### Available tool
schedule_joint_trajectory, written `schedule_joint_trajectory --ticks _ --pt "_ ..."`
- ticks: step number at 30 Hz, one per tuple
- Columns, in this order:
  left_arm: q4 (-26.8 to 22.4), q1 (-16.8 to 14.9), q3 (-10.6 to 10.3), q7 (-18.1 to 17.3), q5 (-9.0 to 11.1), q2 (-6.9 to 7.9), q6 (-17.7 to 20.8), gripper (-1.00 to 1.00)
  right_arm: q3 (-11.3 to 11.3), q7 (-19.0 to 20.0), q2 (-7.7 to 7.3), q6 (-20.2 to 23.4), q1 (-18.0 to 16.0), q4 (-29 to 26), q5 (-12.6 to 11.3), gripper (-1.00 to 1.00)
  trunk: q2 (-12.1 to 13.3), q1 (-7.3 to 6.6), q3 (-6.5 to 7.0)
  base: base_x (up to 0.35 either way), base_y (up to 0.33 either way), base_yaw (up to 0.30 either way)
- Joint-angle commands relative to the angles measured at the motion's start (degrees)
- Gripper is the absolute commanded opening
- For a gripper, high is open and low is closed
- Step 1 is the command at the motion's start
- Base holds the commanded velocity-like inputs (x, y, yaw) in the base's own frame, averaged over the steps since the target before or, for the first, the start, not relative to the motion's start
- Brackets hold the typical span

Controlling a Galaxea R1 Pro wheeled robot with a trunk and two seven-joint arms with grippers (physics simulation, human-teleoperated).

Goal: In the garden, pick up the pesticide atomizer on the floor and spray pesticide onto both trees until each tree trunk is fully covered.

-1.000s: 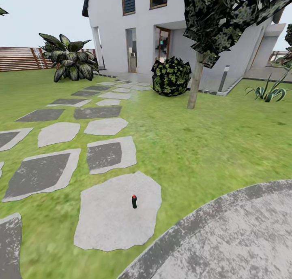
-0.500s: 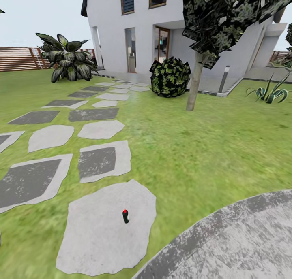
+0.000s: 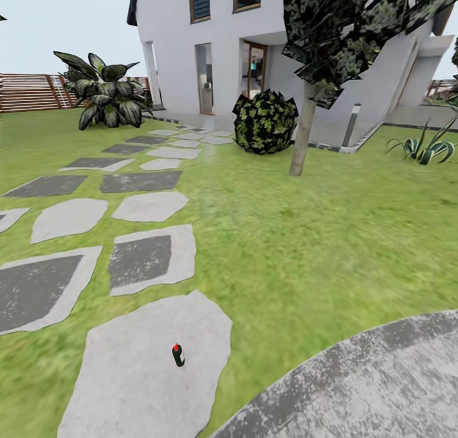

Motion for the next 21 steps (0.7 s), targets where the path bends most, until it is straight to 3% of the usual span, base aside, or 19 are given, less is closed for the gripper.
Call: schedule_joint_trajectory --ticks 1,21 --pt "0.04 -0.03 0.0 -0.01 0.3 0.0 -0.18 1.0 -0.01 -0.02 0.0 -0.18 -0.04 0.05 0.02 1.0 -0.01 0.01 -0.04 0.18 -0.231 0.172" --pt "0.04 -0.03 0.0 0.01 0.3 0.0 -0.18 1.0 0.08 -0.02 0.0 -0.18 -0.02 0.05 0.03 1.0 -0.01 0.01 -0.04 0.186 -0.216 0.252"
